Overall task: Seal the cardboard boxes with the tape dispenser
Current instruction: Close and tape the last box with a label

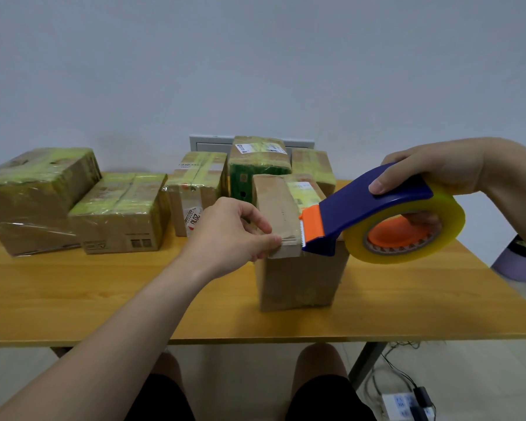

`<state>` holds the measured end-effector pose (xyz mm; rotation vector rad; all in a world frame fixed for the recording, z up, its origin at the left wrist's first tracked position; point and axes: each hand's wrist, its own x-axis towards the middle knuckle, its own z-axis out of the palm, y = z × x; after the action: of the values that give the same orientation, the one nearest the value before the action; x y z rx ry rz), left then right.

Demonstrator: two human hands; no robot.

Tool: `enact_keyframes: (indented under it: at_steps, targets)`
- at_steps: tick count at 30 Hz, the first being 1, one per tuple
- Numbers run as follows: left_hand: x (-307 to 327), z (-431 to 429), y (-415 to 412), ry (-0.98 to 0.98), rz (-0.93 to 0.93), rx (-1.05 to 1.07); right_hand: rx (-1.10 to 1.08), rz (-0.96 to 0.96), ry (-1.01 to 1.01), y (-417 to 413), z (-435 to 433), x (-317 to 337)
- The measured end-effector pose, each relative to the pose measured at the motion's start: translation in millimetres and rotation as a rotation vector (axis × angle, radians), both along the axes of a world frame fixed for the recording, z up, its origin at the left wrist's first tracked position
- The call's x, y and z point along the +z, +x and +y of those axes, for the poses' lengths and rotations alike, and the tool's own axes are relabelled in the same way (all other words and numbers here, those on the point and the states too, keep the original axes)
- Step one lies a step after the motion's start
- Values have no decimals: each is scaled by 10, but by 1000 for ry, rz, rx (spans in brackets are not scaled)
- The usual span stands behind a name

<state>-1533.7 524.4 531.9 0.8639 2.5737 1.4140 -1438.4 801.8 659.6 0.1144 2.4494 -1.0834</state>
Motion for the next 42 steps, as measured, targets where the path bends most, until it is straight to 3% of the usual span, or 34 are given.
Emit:
enact_keyframes:
  at_steps: [9, 13, 16, 19, 23, 29, 42]
  targets:
    - [20, 10, -167, 20, -208, -70, -19, -45, -39, -26, -37, 7]
    - [124, -36, -214, -141, -333, -164, -43, -52, -34, -47, -23, 6]
    - [334, 44, -302, -425, 31, -118, -28, -72, -31, -88, -11, 7]
    - [463, 411, -298, -363, 326, -46, -23, -70, -29, -135, -3, 11]
    - [175, 880, -307, -250, 164, -197, -27, -74, -39, -132, 52, 1]
    - [-106, 913, -486, -355, 306, -150, 7, -104, -136, -71, 210, -59]
    - [-55, 936, -423, -442, 327, -124, -50, -172, -270, 85, 751, -279]
